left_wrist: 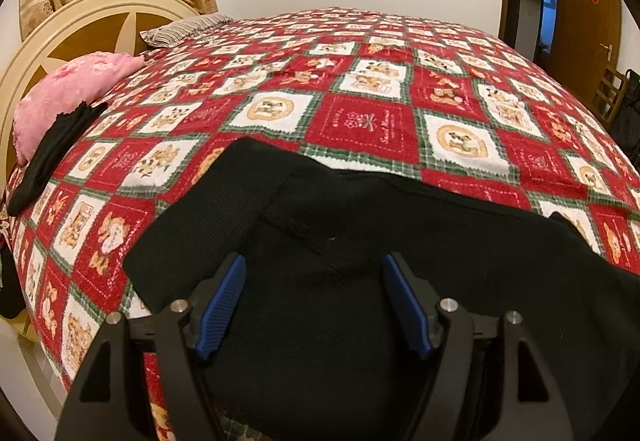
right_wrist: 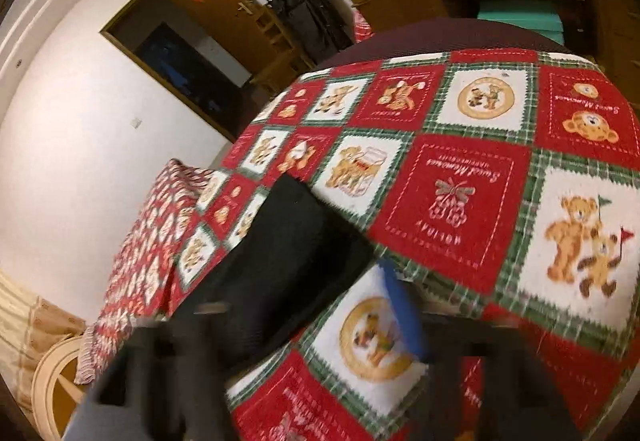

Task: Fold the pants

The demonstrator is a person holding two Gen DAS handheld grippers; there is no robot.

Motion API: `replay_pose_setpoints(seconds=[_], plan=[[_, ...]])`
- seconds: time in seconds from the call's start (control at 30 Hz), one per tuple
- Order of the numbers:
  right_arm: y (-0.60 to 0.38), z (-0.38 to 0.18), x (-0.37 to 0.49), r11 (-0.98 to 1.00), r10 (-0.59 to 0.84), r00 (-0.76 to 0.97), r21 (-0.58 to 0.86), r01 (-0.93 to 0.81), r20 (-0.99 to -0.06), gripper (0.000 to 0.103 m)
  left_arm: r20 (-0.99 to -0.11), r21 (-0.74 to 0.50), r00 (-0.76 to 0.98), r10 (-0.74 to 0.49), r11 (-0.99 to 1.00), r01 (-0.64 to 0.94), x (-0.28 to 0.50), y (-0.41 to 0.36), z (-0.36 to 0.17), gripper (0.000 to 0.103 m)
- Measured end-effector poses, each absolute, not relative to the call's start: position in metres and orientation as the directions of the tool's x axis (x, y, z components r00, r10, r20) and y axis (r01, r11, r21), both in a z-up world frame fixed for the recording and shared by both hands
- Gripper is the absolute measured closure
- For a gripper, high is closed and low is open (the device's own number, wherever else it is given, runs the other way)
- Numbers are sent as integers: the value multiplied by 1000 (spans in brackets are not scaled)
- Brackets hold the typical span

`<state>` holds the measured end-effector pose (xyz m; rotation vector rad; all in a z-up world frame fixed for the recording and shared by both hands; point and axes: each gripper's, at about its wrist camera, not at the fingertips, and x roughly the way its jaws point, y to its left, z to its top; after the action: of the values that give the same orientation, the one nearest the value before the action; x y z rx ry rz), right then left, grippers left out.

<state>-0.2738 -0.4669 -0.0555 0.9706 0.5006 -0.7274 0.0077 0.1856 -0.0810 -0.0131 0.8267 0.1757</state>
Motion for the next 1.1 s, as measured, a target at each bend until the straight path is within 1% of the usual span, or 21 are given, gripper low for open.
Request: replay_pose_setpoints(seconds=[0.1,0.17,0.3,0.33,0.37,0.43,0.5,0.6,0.67,0.73,0.87,0.93,0.97,1.0,1.03,1.07,1.1], plan=[[-467,-67,-273,322,-283,684,605,728,-672,34,-745,56,650,150,985,-162,6,185,-77,29],[-465,-71,-267,317,-274,676,600,735,-684,34,-758,32,639,130,986,-163,3,187,-74,29],[-464,-71,-240,340,-299,654,563,753,-695,34,-774,-27,629,69,990,-142,0,180,-67,29],[-465,-70,-231,348,-314,632,534,771,-708,37,-769,-38,637,50,992,-124,-3,175,-63,29],[-465,-71,-223,359,-316,613,507,784,-724,57,-763,-44,645,31,994,-100,-5,167,-59,29],[-470,-76,-207,379,-259,607,499,779,-752,93,-755,-48,655,4,997,-61,-8,155,-53,29],[-472,-68,-202,418,-267,616,487,767,-741,93,-747,-55,664,-33,998,-11,-14,139,-46,29],[-464,-35,-212,523,-334,673,464,715,-660,94,-734,-47,673,-88,996,79,-19,113,-39,29],[-459,-23,-220,567,-360,674,423,707,-645,94,-724,-32,680,-114,991,132,-22,96,-35,29],[-461,-33,-225,570,-353,640,386,726,-682,94,-718,-11,684,-131,984,177,-24,79,-34,29],[-472,-78,-226,539,-269,597,396,743,-755,94,-725,10,671,-154,972,233,-24,55,-39,29],[-475,-75,-233,522,-269,625,434,734,-733,92,-731,19,662,-165,965,261,-23,43,-43,29],[-476,-73,-234,521,-271,625,435,735,-732,85,-729,25,663,-170,961,274,-22,37,-45,29],[-476,-71,-236,515,-281,608,418,748,-743,81,-727,38,665,-173,956,290,-21,31,-47,29],[-477,-69,-239,500,-293,586,402,767,-755,71,-725,73,670,-157,951,302,-18,22,-50,29],[-476,-65,-244,473,-319,566,389,790,-760,64,-725,94,674,-141,949,299,-15,18,-52,29],[-471,-56,-251,456,-370,555,374,807,-745,64,-726,114,677,-120,950,290,-10,15,-55,29]])
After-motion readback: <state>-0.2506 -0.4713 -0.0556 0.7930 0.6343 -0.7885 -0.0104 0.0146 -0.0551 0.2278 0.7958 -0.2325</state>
